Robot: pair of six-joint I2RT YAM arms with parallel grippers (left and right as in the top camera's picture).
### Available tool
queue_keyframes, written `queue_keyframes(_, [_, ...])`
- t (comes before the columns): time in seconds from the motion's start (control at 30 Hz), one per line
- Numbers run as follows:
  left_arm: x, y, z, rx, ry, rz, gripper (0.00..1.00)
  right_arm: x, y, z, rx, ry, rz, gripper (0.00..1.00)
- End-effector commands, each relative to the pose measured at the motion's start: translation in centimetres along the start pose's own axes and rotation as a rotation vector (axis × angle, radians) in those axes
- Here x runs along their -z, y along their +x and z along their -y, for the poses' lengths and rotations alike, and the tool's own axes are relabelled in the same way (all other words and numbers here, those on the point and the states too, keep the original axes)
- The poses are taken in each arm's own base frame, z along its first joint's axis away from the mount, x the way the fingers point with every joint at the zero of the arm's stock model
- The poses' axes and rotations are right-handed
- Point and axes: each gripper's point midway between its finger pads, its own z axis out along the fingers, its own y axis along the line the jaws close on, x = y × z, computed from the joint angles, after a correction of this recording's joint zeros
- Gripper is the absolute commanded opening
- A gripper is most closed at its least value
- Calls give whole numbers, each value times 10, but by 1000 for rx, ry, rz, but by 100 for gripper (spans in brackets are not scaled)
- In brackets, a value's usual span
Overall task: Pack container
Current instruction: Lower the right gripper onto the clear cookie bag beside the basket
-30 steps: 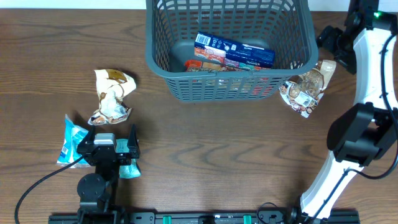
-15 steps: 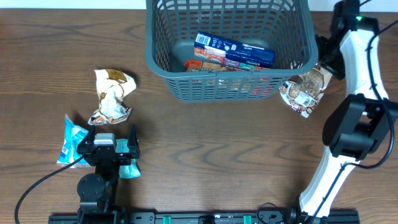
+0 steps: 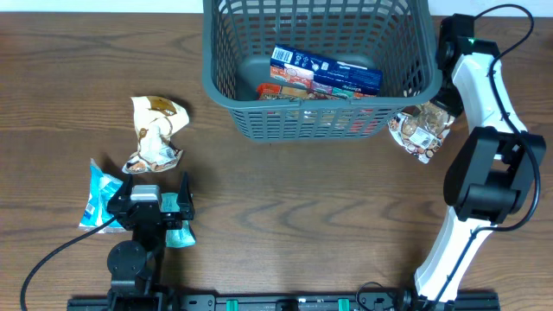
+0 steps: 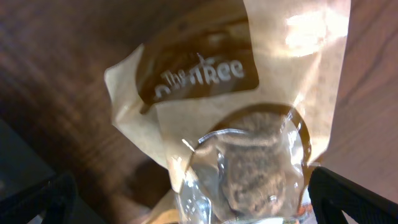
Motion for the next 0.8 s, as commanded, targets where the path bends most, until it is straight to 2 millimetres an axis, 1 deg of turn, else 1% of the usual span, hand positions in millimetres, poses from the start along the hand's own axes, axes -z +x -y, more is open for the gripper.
queue_keyframes(0.0, [-2,16,-1,-15,-7,-42,99,-30,24,4,55,28,-67,99])
queue_keyframes(0.17, [-2,16,-1,-15,-7,-42,99,-38,25,0,67,5,-56,99])
queue_keyframes(0.3, [-2,16,-1,-15,-7,-42,99,-39,21,-1,64,-3,-40,99])
queue_keyframes(0.4, [-2,16,-1,-15,-7,-42,99,-32,13,-2,56,-17,-11,99])
queue_keyframes(0.53, [-2,16,-1,-15,-7,-42,99,-14,0,4,35,-35,30,99])
queue_keyframes(0.63, [-2,16,-1,-15,-7,-42,99,-2,-6,11,15,-41,47,99])
queue_keyframes(0.77, [-2,16,-1,-15,-7,-42,99,11,-7,27,-27,-21,44,99])
